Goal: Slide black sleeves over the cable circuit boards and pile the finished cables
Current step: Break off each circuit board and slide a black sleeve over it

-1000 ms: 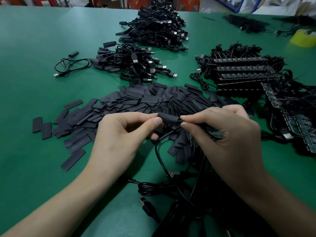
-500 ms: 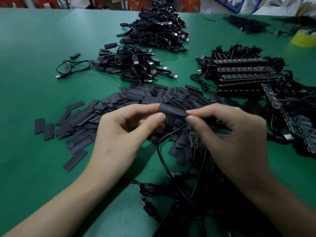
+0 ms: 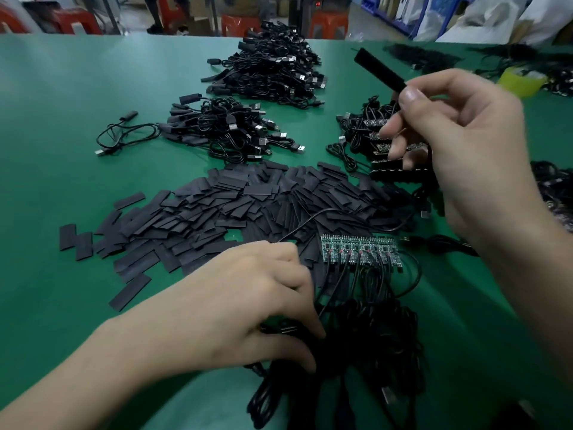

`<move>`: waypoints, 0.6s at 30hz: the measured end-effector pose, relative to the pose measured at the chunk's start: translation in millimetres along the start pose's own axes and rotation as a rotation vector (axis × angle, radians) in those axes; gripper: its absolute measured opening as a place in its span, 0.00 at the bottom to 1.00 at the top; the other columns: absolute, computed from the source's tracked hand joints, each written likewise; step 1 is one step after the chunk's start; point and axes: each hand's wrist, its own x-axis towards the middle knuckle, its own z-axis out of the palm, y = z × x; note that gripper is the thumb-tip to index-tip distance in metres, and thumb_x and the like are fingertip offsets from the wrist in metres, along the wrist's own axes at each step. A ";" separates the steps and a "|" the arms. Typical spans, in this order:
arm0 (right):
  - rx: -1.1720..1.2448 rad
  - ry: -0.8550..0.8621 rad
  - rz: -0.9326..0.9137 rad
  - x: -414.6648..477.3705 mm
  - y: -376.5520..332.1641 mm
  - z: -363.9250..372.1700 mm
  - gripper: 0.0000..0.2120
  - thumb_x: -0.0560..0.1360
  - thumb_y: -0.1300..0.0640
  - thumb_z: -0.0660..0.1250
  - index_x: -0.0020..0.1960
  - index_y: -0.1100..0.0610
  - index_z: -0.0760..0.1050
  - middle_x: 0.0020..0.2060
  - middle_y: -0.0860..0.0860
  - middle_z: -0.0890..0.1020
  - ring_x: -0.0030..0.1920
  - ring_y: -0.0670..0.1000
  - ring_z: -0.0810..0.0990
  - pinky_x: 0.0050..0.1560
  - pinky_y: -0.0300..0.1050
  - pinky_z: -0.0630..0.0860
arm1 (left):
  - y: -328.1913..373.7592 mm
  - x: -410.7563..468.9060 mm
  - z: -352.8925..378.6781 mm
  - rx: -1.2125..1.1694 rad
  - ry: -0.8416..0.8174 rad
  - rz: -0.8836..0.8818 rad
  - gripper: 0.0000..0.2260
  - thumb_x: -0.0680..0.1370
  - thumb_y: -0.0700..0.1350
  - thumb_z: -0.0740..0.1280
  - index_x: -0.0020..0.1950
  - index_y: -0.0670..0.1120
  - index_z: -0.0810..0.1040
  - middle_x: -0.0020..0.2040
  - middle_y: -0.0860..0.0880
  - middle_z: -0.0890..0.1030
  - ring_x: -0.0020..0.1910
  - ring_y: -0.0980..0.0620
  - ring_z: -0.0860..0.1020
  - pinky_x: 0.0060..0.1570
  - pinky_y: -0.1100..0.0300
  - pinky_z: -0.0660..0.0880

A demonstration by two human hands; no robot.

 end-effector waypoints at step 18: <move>-0.210 -0.388 0.071 -16.1 -31.3 28.2 0.19 0.86 0.49 0.57 0.40 0.50 0.78 0.27 0.46 0.71 0.30 0.49 0.69 0.34 0.44 0.66 | -2.5 37.3 -50.9 -0.805 0.858 -0.468 0.15 0.75 0.54 0.72 0.59 0.50 0.84 0.48 0.54 0.85 0.42 0.62 0.80 0.42 0.71 0.73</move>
